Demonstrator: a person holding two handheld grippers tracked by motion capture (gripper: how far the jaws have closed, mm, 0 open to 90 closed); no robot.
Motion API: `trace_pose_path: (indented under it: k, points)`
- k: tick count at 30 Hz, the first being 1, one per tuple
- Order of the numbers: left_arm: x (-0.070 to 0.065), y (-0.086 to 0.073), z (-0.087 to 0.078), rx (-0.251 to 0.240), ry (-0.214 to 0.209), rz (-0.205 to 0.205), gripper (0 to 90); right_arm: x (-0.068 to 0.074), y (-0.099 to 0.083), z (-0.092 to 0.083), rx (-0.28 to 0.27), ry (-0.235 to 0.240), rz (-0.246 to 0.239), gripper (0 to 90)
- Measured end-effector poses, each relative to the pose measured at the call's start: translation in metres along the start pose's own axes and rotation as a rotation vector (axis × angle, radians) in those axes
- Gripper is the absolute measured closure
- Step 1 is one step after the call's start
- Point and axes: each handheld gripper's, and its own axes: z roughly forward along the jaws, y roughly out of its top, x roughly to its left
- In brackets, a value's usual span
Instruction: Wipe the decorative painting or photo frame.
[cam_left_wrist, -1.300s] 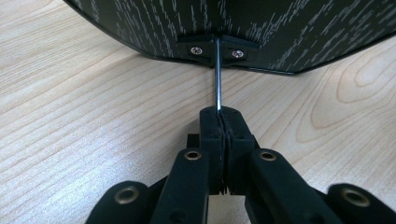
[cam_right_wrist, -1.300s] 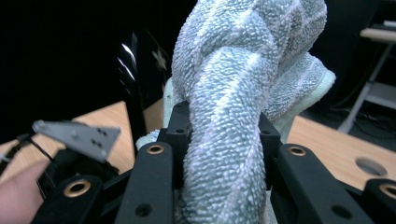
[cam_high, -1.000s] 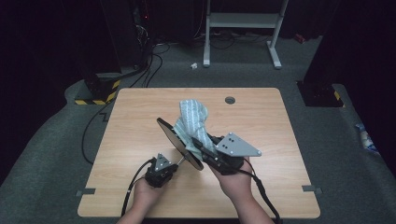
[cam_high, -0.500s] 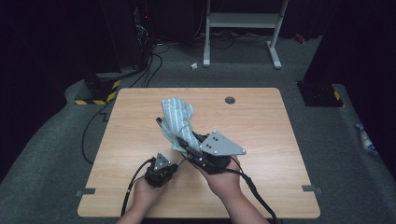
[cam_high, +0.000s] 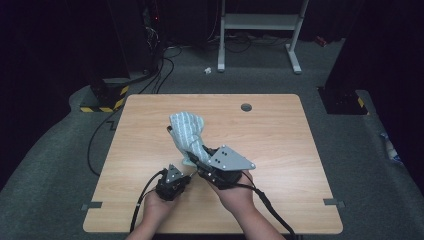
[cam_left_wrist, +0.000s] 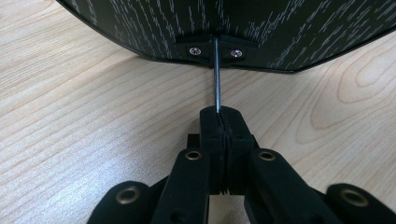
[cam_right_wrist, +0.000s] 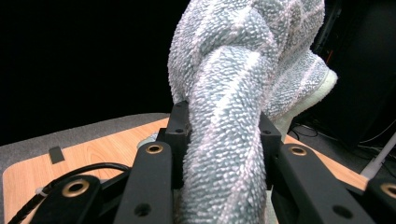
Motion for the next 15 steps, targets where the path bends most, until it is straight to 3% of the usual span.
trace_pose_path:
  k: [6, 15]
  points:
    - [-0.001, 0.000, 0.000, 0.003, -0.006, -0.006, 88.8, -0.001, -0.018, -0.006, 0.005, 0.010, 0.024, 67.6]
    - [-0.001, 0.000, 0.000, -0.002, 0.006, 0.003, 88.8, -0.006, -0.061, -0.022, 0.085, 0.004, 0.087, 67.8]
